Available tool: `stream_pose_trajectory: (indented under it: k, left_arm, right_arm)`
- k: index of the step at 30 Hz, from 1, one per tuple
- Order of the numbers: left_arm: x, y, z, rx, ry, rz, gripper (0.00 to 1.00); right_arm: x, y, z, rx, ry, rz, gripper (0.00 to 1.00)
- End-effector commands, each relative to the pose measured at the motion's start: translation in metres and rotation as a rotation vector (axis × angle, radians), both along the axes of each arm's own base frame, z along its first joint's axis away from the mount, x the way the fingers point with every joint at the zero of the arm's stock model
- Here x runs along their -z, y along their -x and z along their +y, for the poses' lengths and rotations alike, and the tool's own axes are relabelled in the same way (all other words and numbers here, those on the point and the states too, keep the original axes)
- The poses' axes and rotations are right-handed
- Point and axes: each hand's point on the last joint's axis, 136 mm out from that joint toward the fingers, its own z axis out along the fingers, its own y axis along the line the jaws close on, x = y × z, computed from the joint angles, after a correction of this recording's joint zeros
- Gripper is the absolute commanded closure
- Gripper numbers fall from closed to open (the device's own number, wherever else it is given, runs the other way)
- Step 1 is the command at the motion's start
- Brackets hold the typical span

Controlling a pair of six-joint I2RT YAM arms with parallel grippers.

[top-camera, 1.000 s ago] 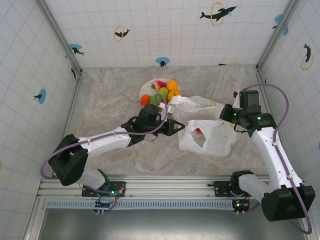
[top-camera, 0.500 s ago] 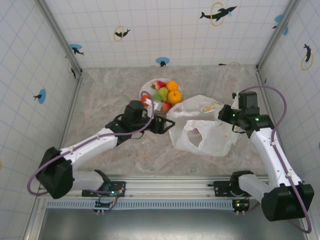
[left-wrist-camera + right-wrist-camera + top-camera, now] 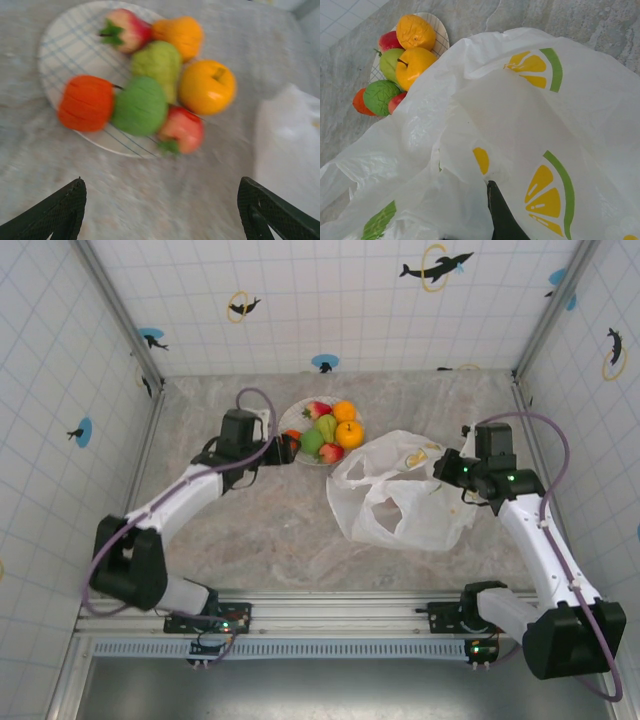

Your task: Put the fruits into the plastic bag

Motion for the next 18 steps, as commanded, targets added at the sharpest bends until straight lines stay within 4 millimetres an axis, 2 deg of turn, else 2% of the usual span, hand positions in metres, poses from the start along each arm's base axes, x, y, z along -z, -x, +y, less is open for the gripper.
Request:
stream_pose_trajectory:
  k: [1, 5, 11, 18]
  left_arm:
    - [0.018, -0.030, 0.020, -0.070, -0.091, 0.037, 0.21]
    - [0.035, -0.048, 0.022, -0.078, -0.113, 0.072, 0.20]
    - [0.052, -0.073, 0.013, -0.058, -0.132, 0.099, 0.20]
    - [0.069, -0.091, 0.008, -0.046, -0.163, 0.134, 0.20]
  right_arm:
    - [-0.003, -0.005, 0.003, -0.006, -0.021, -0.018, 1.00]
    - [-0.002, -0.006, 0.003, -0.009, -0.024, -0.020, 1.00]
    - [-0.001, -0.007, 0.005, -0.015, -0.030, -0.019, 1.00]
    - [-0.003, -0.007, 0.005, -0.016, -0.027, -0.023, 1.00]
